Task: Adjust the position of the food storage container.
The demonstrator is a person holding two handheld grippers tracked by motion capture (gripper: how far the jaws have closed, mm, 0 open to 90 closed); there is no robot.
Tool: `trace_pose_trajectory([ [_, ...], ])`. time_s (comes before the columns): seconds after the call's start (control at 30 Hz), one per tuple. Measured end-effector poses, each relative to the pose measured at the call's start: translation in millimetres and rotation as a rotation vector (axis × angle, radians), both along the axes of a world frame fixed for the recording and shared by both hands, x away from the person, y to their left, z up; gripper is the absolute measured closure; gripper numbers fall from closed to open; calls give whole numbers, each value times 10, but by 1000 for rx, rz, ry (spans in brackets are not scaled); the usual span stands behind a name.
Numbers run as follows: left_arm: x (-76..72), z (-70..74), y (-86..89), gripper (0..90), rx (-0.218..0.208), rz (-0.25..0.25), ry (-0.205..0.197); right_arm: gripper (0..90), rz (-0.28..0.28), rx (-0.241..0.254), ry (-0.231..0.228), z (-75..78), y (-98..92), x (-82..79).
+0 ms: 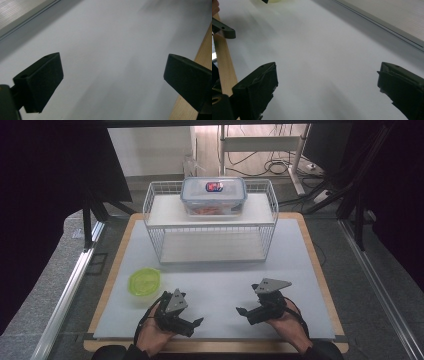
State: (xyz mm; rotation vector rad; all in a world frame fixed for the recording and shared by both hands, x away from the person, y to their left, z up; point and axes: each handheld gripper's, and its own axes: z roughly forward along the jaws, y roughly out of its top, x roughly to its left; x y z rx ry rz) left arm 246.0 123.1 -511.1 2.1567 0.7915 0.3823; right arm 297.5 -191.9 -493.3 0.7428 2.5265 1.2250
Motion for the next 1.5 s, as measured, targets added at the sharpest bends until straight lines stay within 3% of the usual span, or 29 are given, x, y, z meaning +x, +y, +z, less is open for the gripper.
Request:
trace_pose_trajectory([
  [0.17, 43, 100, -20, 228, 24, 4, -23, 35, -8, 2, 23, -22, 5, 12],
  [0.27, 101, 163, 25, 446, -25, -9, -1, 36, -7, 2, 25, -24, 9, 13],
  [0.4, 184, 222, 95, 651, -46, 1, 25, 39, -7, 3, 30, -25, 10, 14],
  [0.57, 219, 303, 228, 886, -47, 42, 2, 41, -7, 0, 31, -28, 12, 16],
  [0.67, 228, 354, 360, 897, -51, 84, -12, 43, -6, -4, 31, -28, 9, 17],
  [0.87, 265, 460, 721, 898, -100, 182, -24, 49, -2, -7, 30, -27, 1, 23],
  [1.07, 287, 500, 1193, 898, -84, 345, -73, 52, 5, -12, 24, -23, -10, 29],
  [1.3, 319, 386, 1716, 898, -100, 509, -49, 59, 3, -25, 30, -38, -21, 44],
  [1.5, 390, 161, 1951, 898, -89, 586, 9, 61, 12, -35, 29, -52, -12, 41],
])
